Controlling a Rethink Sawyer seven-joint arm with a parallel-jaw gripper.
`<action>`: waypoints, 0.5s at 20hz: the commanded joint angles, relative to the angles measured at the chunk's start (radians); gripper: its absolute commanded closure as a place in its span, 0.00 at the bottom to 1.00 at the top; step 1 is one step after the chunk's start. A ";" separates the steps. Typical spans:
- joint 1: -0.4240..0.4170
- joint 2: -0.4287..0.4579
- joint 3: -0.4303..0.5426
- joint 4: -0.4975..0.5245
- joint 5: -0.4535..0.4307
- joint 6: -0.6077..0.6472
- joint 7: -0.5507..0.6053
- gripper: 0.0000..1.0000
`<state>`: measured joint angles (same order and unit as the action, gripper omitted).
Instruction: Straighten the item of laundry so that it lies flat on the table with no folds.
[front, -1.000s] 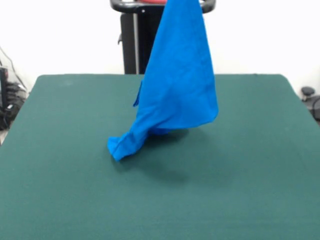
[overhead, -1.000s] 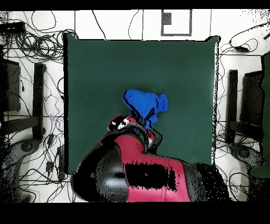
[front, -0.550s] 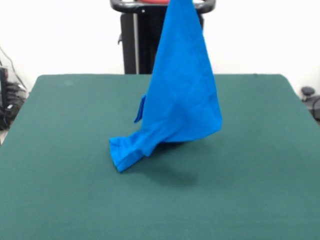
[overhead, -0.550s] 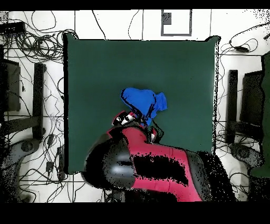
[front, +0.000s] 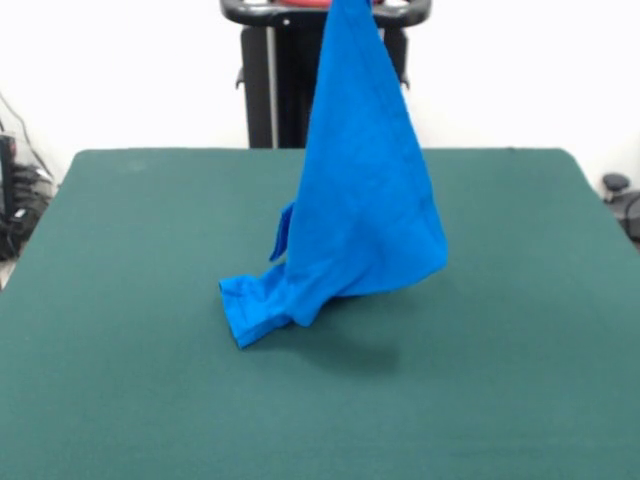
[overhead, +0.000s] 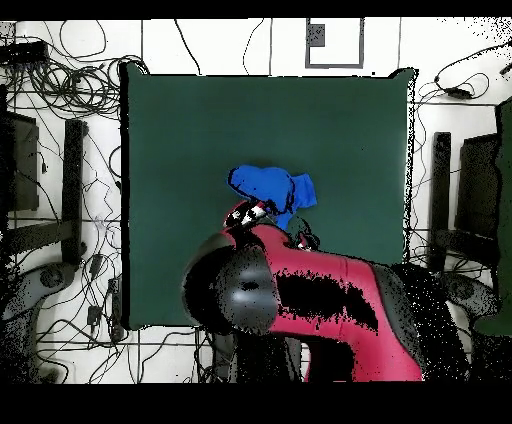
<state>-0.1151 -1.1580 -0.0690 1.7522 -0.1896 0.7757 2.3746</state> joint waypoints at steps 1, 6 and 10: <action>-0.057 0.034 0.130 -0.018 0.013 0.160 -0.245 1.00; -0.176 0.021 0.182 -0.017 0.032 0.181 -0.339 1.00; -0.227 0.017 0.212 -0.032 0.010 0.202 -0.344 1.00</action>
<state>-0.2938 -1.1689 0.0117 1.7177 -0.1871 0.8630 2.3746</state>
